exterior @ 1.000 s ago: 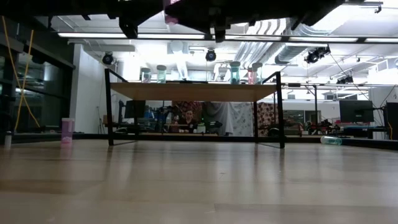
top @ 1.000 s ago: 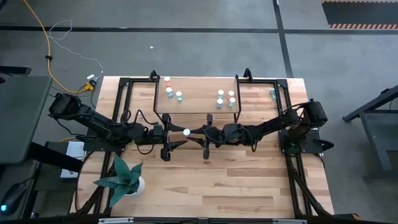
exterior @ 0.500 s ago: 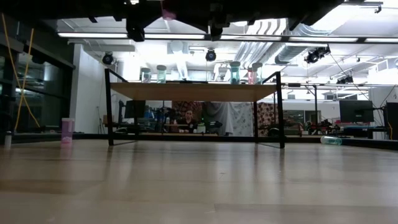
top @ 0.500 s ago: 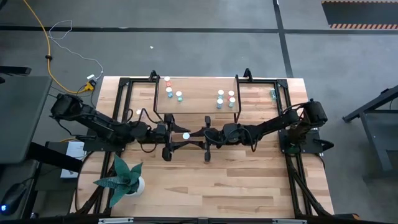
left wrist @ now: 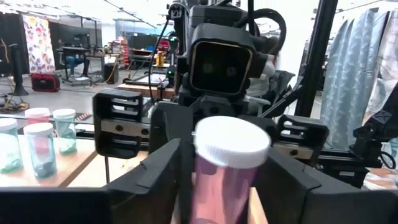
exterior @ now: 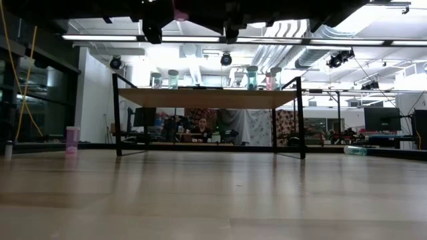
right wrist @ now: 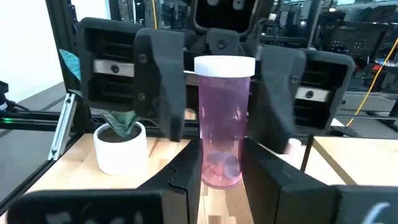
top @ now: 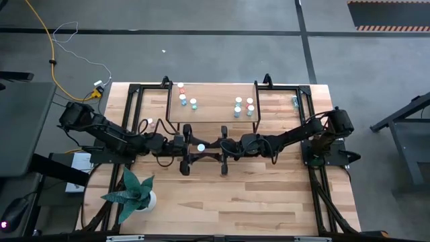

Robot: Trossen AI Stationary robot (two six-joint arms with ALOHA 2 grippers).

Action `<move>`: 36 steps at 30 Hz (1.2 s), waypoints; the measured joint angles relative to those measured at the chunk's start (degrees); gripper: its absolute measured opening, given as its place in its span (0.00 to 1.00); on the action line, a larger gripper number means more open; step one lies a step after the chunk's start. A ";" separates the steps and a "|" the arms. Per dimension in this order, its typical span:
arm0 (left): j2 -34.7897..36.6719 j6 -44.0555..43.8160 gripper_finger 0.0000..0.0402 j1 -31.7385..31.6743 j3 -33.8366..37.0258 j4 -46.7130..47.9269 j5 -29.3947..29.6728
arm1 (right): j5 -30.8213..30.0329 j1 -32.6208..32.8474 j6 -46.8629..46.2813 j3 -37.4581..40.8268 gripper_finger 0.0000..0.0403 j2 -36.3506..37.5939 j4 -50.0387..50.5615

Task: Pick and place medicine bottles onto shelf by color
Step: Put the pink pill bottle on the shelf

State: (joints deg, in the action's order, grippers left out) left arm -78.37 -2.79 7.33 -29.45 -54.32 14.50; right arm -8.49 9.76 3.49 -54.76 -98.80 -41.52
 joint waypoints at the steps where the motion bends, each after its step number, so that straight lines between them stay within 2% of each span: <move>1: 0.00 0.03 0.41 0.00 0.00 0.00 0.05 | 0.04 0.00 0.00 0.00 0.21 0.00 0.02; 11: 0.04 0.25 0.22 -0.02 0.00 -0.10 -0.37 | -0.04 0.00 -0.28 0.00 0.21 0.00 -0.13; 19: 0.04 0.21 0.20 -0.04 0.00 -0.09 -0.37 | -0.10 0.02 -0.66 0.00 0.22 0.00 -0.23; 26: 0.04 -0.18 0.20 -0.11 0.00 0.08 -0.28 | -1.98 0.13 -0.85 0.00 0.37 0.05 -0.04; 29: 0.71 0.31 0.20 -0.20 0.00 2.17 0.08 | -2.55 0.07 -0.87 0.00 0.44 1.30 2.97; 36: 9.47 2.76 0.20 -0.14 0.00 12.93 6.62 | -8.33 1.59 -0.26 0.26 0.49 8.00 14.46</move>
State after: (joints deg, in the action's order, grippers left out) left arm -68.90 -0.03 7.19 -29.45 -41.40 21.12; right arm -16.82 11.35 3.23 -54.50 -90.80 -27.06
